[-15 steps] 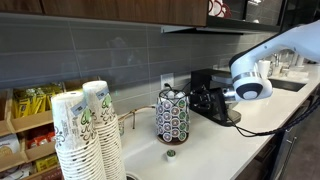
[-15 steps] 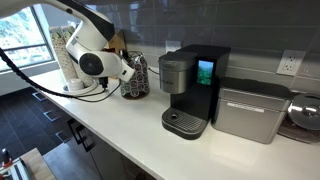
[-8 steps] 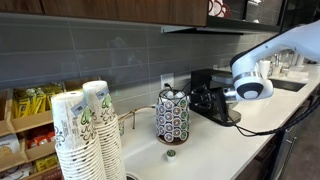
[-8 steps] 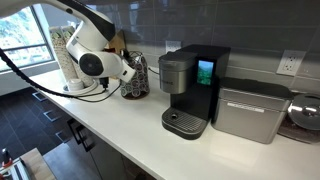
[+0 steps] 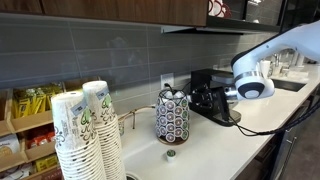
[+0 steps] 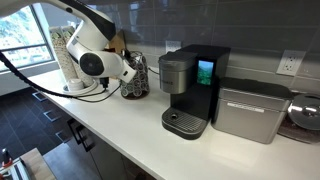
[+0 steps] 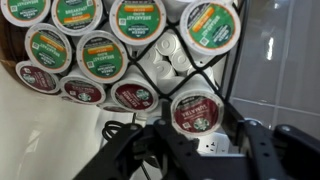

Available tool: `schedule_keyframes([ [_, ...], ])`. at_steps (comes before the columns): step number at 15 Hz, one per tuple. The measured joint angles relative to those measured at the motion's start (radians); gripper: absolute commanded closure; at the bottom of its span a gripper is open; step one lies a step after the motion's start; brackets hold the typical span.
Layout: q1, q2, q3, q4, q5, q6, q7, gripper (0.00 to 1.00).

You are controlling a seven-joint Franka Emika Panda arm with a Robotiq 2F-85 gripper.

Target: Remove the white object from the rack

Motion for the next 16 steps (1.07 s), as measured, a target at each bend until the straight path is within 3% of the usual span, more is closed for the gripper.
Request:
schedule_keyframes([
  [9,-0.019,-0.021,-0.004,-0.001,-0.145,0.0,0.119,0.73],
  [16,-0.049,-0.046,-0.015,-0.011,-0.383,0.0,0.273,0.73],
])
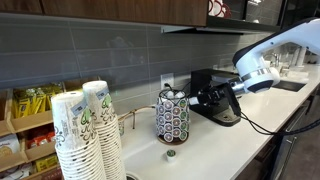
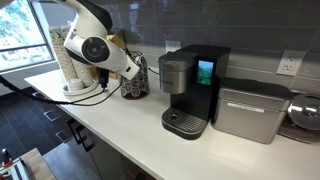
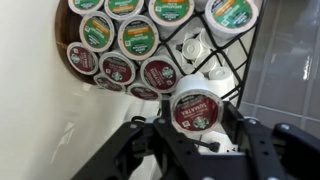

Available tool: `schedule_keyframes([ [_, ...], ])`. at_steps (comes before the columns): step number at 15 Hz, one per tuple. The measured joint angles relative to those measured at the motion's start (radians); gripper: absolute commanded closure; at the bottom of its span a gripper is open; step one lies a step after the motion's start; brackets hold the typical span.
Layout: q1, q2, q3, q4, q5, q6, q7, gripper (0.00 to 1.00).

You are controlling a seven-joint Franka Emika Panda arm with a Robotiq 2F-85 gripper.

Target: Remove the white object from the rack

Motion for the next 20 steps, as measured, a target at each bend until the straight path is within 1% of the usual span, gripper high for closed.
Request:
schedule_keyframes([
  [5,-0.009,-0.025,-0.002,-0.011,-0.215,0.001,0.127,0.73],
  [10,-0.008,-0.048,0.011,-0.044,-0.505,0.027,0.303,0.73],
  [15,-0.004,-0.052,0.02,-0.069,-0.732,0.027,0.414,0.73],
  [20,0.003,-0.05,0.039,-0.103,-0.991,0.027,0.515,0.73],
])
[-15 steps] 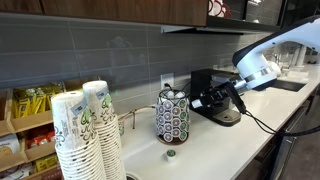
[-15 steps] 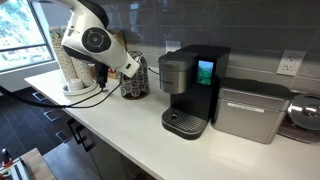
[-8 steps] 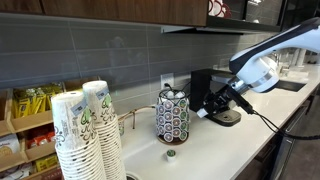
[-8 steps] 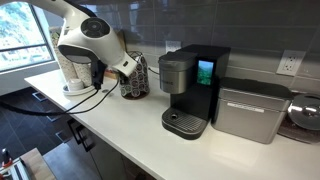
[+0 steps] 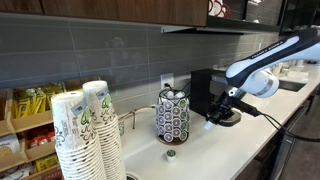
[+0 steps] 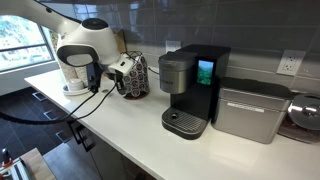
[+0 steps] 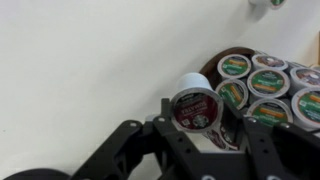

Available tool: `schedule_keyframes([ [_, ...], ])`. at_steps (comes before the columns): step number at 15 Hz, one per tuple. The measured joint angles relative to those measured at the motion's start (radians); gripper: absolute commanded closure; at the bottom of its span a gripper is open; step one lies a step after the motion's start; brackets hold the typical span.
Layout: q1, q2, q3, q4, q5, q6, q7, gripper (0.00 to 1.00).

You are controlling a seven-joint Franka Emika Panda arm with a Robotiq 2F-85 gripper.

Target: Remove the white object from the rack

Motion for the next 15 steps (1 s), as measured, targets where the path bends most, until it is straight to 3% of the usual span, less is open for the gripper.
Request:
schedule_keyframes([
  [11,0.03,0.016,0.048,-0.046,-0.422,0.0,0.2,0.73],
  [15,0.032,0.032,0.065,-0.051,-0.5,0.0,0.24,0.73],
])
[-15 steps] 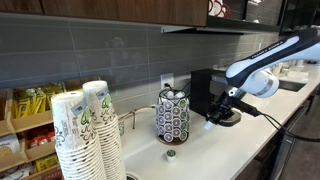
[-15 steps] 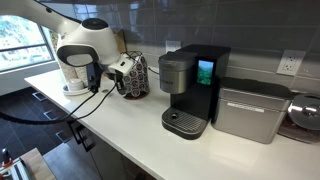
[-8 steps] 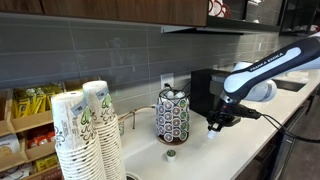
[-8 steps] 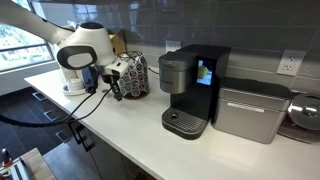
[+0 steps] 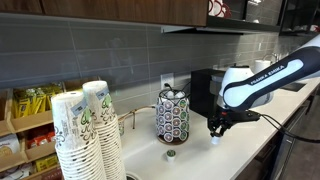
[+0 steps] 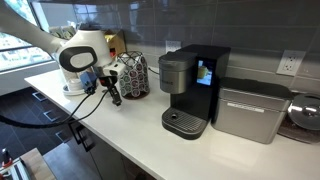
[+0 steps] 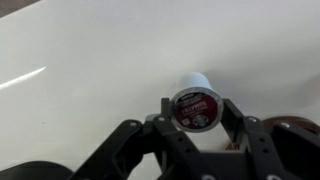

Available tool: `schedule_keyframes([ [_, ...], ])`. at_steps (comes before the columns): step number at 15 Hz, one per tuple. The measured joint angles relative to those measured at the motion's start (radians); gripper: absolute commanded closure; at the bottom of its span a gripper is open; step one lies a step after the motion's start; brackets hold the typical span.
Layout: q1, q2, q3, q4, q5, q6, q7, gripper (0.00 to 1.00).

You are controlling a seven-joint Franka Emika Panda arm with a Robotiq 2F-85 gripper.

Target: Remove the white object from the rack

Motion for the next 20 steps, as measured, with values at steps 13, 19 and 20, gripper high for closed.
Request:
schedule_keyframes([
  [13,0.013,0.02,0.002,0.017,-0.043,0.0,0.033,0.0],
  [19,0.012,-0.07,-0.014,0.081,-0.043,-0.073,0.03,0.0],
  [20,0.01,-0.093,-0.017,0.092,-0.043,-0.097,0.028,0.0],
])
